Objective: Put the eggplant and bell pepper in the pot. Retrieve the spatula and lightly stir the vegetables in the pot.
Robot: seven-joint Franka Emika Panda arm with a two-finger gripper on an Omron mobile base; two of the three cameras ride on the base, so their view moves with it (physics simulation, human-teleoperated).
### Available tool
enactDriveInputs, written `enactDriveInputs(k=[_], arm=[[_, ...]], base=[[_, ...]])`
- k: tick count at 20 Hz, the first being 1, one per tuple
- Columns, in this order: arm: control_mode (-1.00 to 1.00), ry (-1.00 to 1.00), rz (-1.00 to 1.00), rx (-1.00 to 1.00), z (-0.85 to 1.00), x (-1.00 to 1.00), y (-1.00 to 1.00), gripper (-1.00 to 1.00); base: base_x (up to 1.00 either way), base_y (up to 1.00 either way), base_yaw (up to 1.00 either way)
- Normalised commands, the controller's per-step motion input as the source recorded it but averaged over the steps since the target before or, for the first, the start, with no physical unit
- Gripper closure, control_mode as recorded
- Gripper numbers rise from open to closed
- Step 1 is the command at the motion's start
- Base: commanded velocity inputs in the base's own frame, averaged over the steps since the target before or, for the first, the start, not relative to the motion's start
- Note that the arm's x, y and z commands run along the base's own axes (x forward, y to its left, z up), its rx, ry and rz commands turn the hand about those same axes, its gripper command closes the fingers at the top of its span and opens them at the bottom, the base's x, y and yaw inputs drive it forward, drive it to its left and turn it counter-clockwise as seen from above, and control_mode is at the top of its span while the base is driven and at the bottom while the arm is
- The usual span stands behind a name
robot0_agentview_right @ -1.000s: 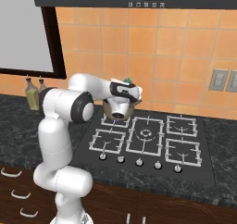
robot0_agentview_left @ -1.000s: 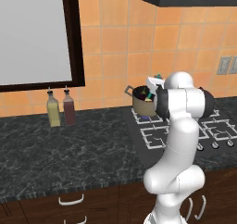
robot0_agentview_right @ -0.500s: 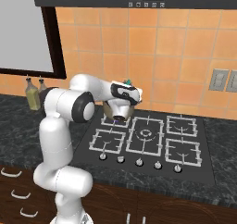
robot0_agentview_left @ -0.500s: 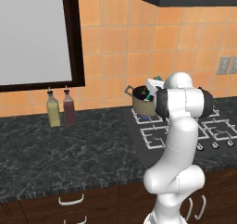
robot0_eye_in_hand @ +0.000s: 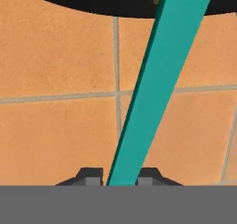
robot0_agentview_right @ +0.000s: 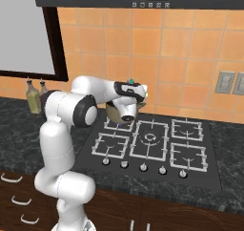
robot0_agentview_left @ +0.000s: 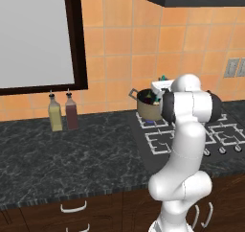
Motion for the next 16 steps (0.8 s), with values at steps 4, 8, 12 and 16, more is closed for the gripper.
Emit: enactDriveInputs(k=[4, 8, 12, 16], arm=[[-1.0, -0.03, 0.02, -0.18, 0.27, 0.0, 0.01, 1.0], [-1.0, -0.16, 0.13, -0.1, 0.03, 0.13, 0.29, 1.0], [-1.0, -0.37, 0.14, -0.01, 0.0, 0.02, 0.47, 1.0], [-1.0, -0.14, 0.01, 0.0, 0.01, -0.19, 0.26, 1.0]], base=[[0.0, 0.0, 0.0], [0.0, 0.0, 0.0], [0.0, 0.0, 0.0], [0.0, 0.0, 0.0]])
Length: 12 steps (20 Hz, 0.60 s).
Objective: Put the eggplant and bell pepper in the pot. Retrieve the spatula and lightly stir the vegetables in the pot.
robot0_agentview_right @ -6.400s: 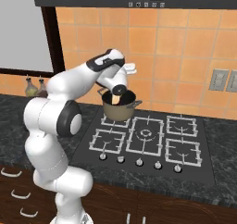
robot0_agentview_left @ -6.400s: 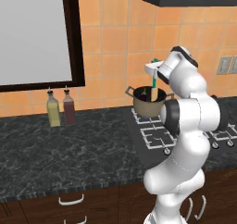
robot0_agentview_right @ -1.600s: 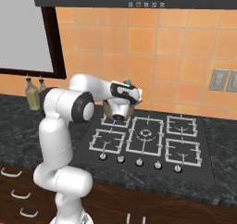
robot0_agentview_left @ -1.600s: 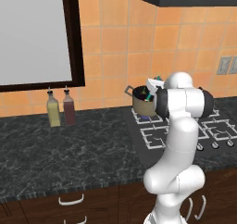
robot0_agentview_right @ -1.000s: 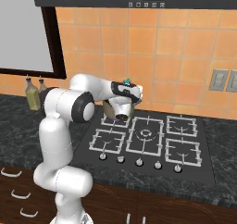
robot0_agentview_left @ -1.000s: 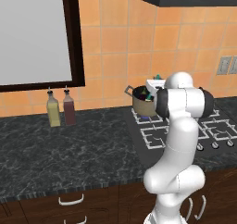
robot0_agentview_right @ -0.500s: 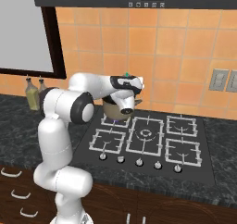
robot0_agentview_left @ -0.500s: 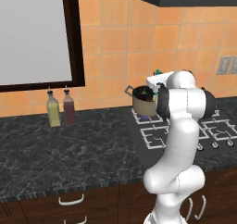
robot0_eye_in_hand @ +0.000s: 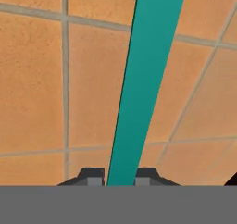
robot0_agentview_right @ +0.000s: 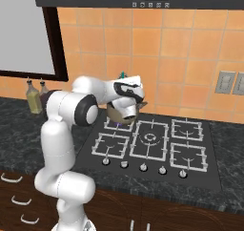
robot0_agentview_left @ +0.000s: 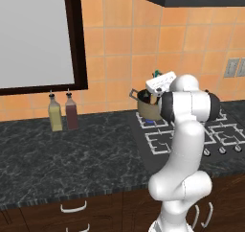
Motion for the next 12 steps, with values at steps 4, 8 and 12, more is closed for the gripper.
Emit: enactDriveInputs(k=[4, 8, 12], arm=[[-1.0, 0.08, 0.0, 0.0, 0.04, -0.7, 0.0, 1.0], [-1.0, 0.23, -0.05, 0.0, 0.03, -0.89, -0.04, 1.0], [-1.0, 0.01, -0.02, 0.02, 0.34, -0.44, 0.04, 1.0]], base=[[0.0, 0.0, 0.0], [0.0, 0.0, 0.0], [0.0, 0.0, 0.0]])
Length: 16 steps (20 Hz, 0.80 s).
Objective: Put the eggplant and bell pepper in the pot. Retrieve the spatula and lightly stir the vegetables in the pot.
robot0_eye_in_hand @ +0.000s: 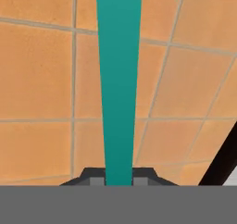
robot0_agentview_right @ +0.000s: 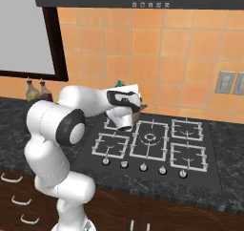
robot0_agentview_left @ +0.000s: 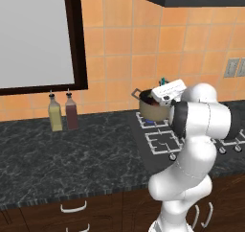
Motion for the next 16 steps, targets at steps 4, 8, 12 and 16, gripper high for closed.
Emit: enactDriveInputs(k=[4, 8, 12, 16], arm=[[-1.0, -0.18, 0.0, 0.09, 0.58, -0.01, 0.22, 1.0], [-1.0, -0.18, 0.0, 0.08, 0.21, 0.09, 0.2, 1.0], [-1.0, -0.28, 0.0, 0.12, 0.0, 0.25, 0.15, 1.0], [-1.0, -0.19, 0.01, 0.04, 0.04, 0.05, 0.08, 1.0]], base=[[0.0, 0.0, 0.0], [0.0, 0.0, 0.0], [0.0, 0.0, 0.0], [0.0, 0.0, 0.0]])
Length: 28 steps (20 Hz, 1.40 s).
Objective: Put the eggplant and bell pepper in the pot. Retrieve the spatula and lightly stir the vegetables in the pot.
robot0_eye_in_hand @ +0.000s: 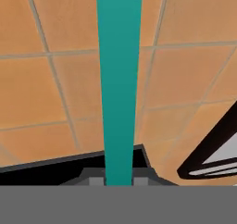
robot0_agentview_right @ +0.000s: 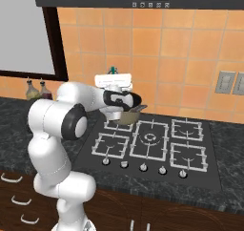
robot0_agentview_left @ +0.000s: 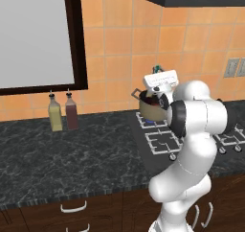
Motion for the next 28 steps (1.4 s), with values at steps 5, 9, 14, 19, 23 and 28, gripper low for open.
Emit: enactDriveInputs(k=[5, 9, 14, 19, 23, 28], arm=[[-1.0, 0.04, 0.12, 0.0, -0.07, 0.07, -0.04, 1.0], [-1.0, 0.11, 0.11, 0.0, -0.09, 0.02, -0.2, 1.0], [-1.0, 0.12, 0.13, 0.0, -0.15, 0.0, -0.09, 1.0], [-1.0, 0.05, 0.28, 0.0, -0.13, 0.01, 0.0, 1.0], [-1.0, 0.01, 0.33, 0.0, -0.02, 0.02, -0.02, 1.0], [-1.0, 0.04, 0.06, -0.06, -0.11, 0.03, -0.15, 1.0]], base=[[0.0, 0.0, 0.0], [0.0, 0.0, 0.0], [0.0, 0.0, 0.0], [0.0, 0.0, 0.0], [0.0, 0.0, 0.0], [0.0, 0.0, 0.0]])
